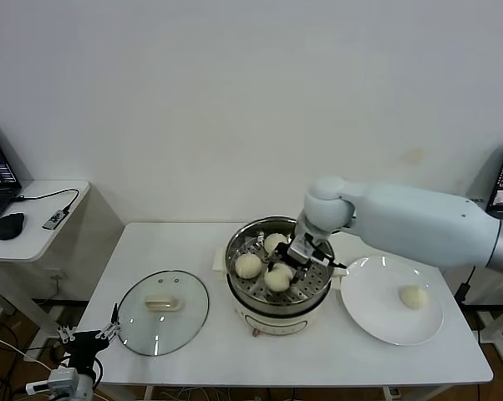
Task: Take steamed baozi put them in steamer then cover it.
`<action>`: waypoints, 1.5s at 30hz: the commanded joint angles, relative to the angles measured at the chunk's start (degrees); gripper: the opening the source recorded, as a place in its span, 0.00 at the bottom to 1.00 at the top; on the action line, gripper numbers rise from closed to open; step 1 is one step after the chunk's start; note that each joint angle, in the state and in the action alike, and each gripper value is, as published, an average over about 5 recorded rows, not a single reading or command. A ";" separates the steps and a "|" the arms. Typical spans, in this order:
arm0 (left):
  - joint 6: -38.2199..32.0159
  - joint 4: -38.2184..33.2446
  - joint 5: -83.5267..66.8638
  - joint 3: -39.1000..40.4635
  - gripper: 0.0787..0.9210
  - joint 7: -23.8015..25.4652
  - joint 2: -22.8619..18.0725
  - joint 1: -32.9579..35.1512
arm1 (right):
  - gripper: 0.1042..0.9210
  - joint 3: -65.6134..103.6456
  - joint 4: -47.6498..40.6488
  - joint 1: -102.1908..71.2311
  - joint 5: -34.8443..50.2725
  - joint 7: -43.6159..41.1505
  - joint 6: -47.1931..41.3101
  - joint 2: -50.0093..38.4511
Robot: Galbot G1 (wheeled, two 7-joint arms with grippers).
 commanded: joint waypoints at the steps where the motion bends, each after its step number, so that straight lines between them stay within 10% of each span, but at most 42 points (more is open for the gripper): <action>1: -0.09 0.09 0.03 0.00 0.88 0.02 -0.01 0.01 | 0.57 -1.06 -0.13 -0.55 -2.16 -0.23 3.71 0.95; 11: -0.12 0.23 0.04 0.03 0.88 0.02 0.07 0.00 | 0.59 -0.78 -0.15 -1.08 -2.03 0.72 4.31 0.59; 22: -0.09 0.30 0.04 -0.03 0.88 0.05 0.49 -0.21 | 0.87 3.88 1.05 3.25 2.48 -1.04 -4.69 -5.56; 34: -0.10 0.41 0.09 0.58 0.88 0.11 1.41 -0.65 | 0.88 10.79 3.12 0.80 7.62 1.61 -34.64 -23.86; 45: -0.34 1.44 0.20 2.07 0.88 0.16 2.30 -1.49 | 0.88 24.94 2.08 -17.50 -0.47 -0.39 -30.73 -36.42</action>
